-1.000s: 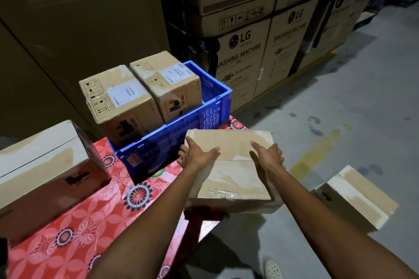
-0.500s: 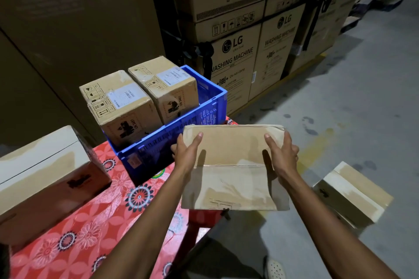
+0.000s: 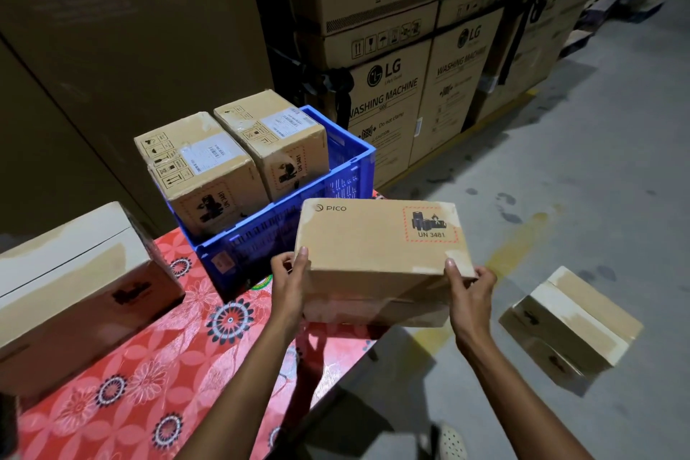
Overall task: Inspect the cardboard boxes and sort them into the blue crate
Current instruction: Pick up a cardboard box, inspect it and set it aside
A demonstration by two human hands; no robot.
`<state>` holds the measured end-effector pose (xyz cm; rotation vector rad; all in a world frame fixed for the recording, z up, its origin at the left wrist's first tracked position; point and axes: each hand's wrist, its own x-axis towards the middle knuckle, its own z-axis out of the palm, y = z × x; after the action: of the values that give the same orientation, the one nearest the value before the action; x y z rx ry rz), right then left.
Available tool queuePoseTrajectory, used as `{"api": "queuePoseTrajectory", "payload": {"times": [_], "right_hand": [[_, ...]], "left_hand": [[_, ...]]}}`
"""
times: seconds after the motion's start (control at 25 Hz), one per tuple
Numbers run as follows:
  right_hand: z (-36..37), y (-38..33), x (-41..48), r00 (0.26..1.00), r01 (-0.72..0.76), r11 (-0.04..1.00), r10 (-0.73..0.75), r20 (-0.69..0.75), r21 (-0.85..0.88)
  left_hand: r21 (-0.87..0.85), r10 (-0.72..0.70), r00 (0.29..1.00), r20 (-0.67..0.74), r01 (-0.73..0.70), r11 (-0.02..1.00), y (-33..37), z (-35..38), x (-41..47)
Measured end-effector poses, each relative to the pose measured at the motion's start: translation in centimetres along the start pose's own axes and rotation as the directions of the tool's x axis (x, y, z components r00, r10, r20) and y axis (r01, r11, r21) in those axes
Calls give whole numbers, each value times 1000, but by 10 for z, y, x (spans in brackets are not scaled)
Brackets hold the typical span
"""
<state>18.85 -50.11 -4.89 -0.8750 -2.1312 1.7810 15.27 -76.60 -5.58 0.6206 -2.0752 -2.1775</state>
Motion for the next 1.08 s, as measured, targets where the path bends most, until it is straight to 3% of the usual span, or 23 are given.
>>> {"api": "queuePoseTrajectory", "payload": {"times": [0.16,0.28,0.44,0.6,0.96,1.08], "right_hand": [[-5,-15,10,990,140,958,-136,35,-251],[4,-46,21,963,266,833,-249,101,-485],[29,-64,28,973,231,709,-147,181,-666],[36,-58,25,982,189,600,-107,157,-778],[38,-65,27,983,174,571,-59,172,-802],[35,-69,37,982,164,609,-30,184,-776]], "left_hand": [[323,55,993,103,-86,943,22,-6,5],[643,74,984,160,-161,749,49,8,17],[817,-12,984,179,-142,559,66,37,22],[889,-5,992,129,-114,443,59,44,19],[907,-55,991,120,-87,412,62,48,25],[911,-72,982,176,-135,391,70,50,31]]}}
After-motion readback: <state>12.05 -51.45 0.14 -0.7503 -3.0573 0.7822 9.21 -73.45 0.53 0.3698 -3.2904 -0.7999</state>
